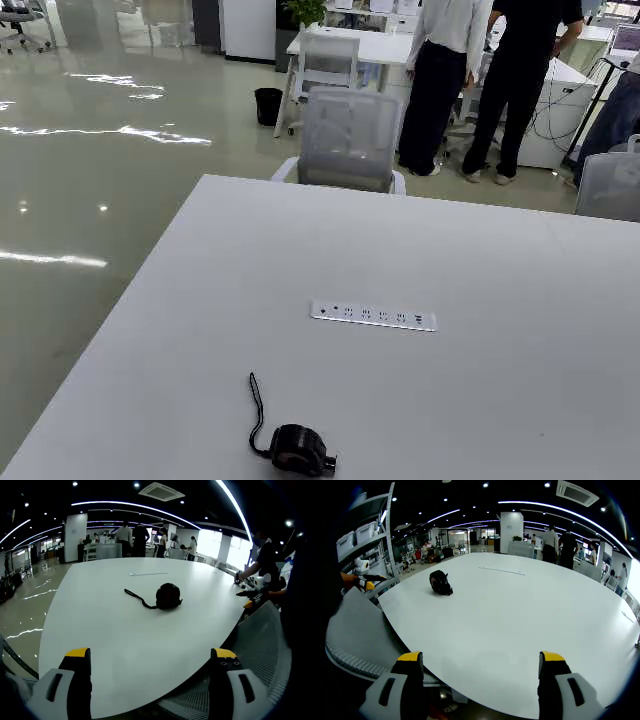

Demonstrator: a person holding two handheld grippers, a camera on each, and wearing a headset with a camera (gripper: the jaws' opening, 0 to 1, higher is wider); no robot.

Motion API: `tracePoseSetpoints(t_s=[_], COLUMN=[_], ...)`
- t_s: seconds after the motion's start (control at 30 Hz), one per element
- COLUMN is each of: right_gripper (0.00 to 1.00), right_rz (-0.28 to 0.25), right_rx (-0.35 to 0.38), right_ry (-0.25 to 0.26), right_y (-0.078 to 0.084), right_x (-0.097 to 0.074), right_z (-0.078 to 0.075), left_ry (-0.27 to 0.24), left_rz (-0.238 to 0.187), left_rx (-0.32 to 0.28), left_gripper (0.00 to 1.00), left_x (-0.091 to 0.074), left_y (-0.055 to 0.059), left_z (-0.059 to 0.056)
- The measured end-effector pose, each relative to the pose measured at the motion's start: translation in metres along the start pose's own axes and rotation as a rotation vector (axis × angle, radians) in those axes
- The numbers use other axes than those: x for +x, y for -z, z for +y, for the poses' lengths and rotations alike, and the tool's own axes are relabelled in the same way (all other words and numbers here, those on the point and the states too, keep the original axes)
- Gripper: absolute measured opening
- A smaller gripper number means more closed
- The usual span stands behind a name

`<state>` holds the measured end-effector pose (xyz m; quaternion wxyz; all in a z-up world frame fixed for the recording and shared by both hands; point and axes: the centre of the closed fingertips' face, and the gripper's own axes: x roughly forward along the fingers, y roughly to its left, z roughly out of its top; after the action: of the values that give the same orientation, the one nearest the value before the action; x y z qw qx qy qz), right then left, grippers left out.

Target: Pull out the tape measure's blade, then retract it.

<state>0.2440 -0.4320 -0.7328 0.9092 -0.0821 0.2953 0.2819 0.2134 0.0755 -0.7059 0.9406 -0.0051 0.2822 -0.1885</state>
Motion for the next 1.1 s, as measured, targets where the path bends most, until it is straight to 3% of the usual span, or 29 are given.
tracePoseSetpoints(t_s=[0.17, 0.37, 0.43, 0.57, 0.63, 0.73, 0.83, 0.9, 1.1], right_gripper=[1.00, 1.00, 1.00, 1.00, 1.00, 1.00, 1.00, 0.99, 1.00], right_rz=[-0.004, -0.002, -0.007, -0.003, -0.040, -0.043, -0.033, -0.018, 0.017], right_rx=[-0.007, -0.006, -0.004, 0.005, 0.029, 0.025, 0.031, 0.031, 0.059], right_ry=[0.010, -0.002, 0.000, -0.015, -0.039, -0.026, -0.016, -0.018, 0.037], right_y=[0.000, -0.002, -0.003, -0.005, -0.013, -0.014, -0.011, -0.007, 0.002], right_x=[0.001, 0.005, 0.008, 0.012, 0.013, 0.012, 0.009, 0.005, -0.004], right_z=[0.000, 0.001, 0.001, 0.005, 0.009, 0.008, 0.005, 0.003, -0.012], left_ry=[0.004, -0.027, -0.039, -0.039, -0.030, -0.032, -0.013, -0.028, -0.058], left_rz=[-0.011, -0.031, -0.041, -0.048, -0.036, -0.028, -0.073, -0.113, -0.076], left_rx=[0.003, 0.007, 0.007, -0.001, 0.003, 0.000, -0.080, -0.083, -0.069], left_gripper=[0.99, 0.99, 0.99, 0.99, 0.99, 0.99, 0.99, 0.99, 0.99], left_x=[-0.002, -0.006, -0.005, -0.003, -0.001, 0.001, 0.001, 0.000, 0.000], left_y=[-0.009, -0.019, -0.022, -0.024, -0.020, -0.011, -0.015, -0.022, -0.024], left_z=[0.006, 0.032, 0.035, 0.029, 0.024, 0.024, 0.017, 0.018, 0.014])
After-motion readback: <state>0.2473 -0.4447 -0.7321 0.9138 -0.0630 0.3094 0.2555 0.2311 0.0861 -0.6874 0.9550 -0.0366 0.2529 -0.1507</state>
